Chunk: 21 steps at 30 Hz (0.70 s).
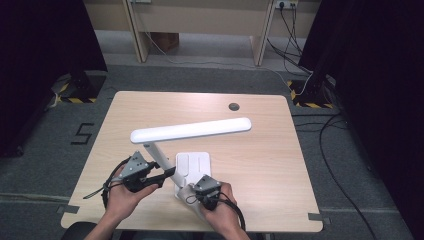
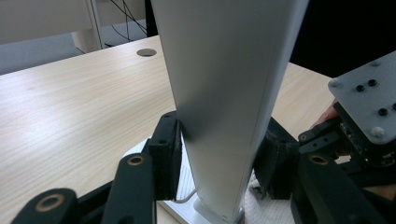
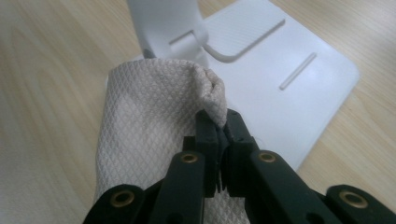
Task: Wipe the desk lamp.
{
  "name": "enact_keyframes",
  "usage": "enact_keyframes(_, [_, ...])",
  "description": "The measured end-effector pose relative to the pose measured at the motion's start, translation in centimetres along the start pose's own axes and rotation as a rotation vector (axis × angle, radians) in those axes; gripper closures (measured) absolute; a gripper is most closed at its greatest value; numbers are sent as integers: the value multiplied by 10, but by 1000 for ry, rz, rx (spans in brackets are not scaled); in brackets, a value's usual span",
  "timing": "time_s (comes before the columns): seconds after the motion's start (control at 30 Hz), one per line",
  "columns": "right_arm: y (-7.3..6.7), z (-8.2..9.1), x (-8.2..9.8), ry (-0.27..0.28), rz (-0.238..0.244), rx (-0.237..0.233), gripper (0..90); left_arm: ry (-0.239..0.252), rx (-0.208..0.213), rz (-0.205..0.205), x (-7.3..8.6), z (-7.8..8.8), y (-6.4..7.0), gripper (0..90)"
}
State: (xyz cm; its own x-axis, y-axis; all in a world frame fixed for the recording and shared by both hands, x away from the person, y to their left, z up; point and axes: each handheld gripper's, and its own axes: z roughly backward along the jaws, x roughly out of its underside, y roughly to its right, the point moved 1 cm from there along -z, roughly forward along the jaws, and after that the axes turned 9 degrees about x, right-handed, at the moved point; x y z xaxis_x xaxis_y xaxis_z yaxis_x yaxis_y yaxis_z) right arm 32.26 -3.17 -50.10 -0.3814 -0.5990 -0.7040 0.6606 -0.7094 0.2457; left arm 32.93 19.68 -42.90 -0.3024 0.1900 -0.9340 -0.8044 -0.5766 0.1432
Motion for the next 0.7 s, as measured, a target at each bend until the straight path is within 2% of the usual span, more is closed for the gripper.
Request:
enact_keyframes(0.27, [15,3,9,-15,-15,64,875,-2,-1,-2,0,0,0,561])
enact_keyframes(0.37, [17,4,11,-14,-32,71,876,-2,-1,-2,0,0,0,561])
enact_keyframes(0.43, [18,5,12,-24,-38,84,875,-3,-1,-1,0,0,0,561])
enact_keyframes(0.53, [26,6,11,-55,-30,128,875,-5,1,-3,-1,0,0,561])
enact_keyframes(0.6, [30,8,8,-42,-43,143,875,-5,1,-2,0,0,0,560])
enact_keyframes(0.7, [32,12,-5,8,-51,151,875,-5,1,-1,-1,0,0,560])
